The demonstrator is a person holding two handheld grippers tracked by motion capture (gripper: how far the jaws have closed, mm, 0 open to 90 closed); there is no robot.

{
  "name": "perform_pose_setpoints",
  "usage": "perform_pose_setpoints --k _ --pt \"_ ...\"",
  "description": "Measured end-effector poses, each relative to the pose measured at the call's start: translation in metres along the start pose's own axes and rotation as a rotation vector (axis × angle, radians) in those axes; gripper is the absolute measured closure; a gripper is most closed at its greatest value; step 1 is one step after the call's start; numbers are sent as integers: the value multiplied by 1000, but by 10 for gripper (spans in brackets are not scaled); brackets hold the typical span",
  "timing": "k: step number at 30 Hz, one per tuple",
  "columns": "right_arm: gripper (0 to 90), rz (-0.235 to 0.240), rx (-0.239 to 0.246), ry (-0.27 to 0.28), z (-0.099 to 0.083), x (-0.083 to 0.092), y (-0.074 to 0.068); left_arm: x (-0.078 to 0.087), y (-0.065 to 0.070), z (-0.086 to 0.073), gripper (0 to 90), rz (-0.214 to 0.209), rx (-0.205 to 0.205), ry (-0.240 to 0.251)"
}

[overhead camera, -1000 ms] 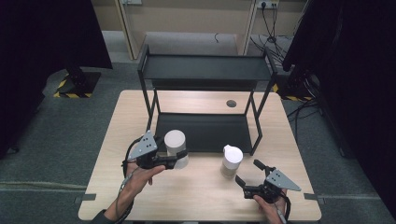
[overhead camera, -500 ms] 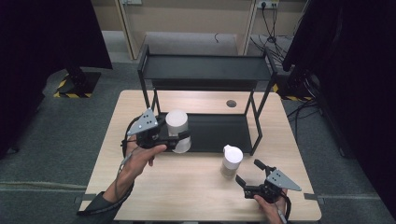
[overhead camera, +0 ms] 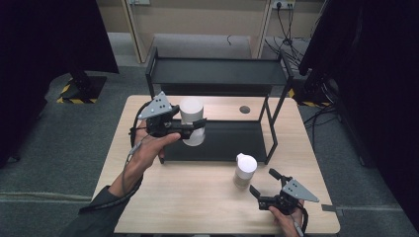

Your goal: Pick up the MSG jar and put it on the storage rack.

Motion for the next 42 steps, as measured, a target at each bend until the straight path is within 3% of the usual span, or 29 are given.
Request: perform_pose_setpoints --k 8,20,29,42 --pt "4 1 0 -1 0 0 0 -4 -8 25 352 2 31 2" --pt "3 2 -1 1 0 0 0 -7 -9 68 352 35 4 12" --pt "4 2 -2 1 0 1 0 -13 -12 90 352 54 28 34" --pt "4 4 -7 3 0 1 1 -27 -20 118 352 135 42 32"
Point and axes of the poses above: each handheld gripper's, and its own axes: x roughly backward along the jaws, z roughly out of its top, y roughly to its right, the point moved 2 cm from there along -x, roughly forward along the jaws, and after that the axes turned 6 degrees about z, right-handed, at the moved point
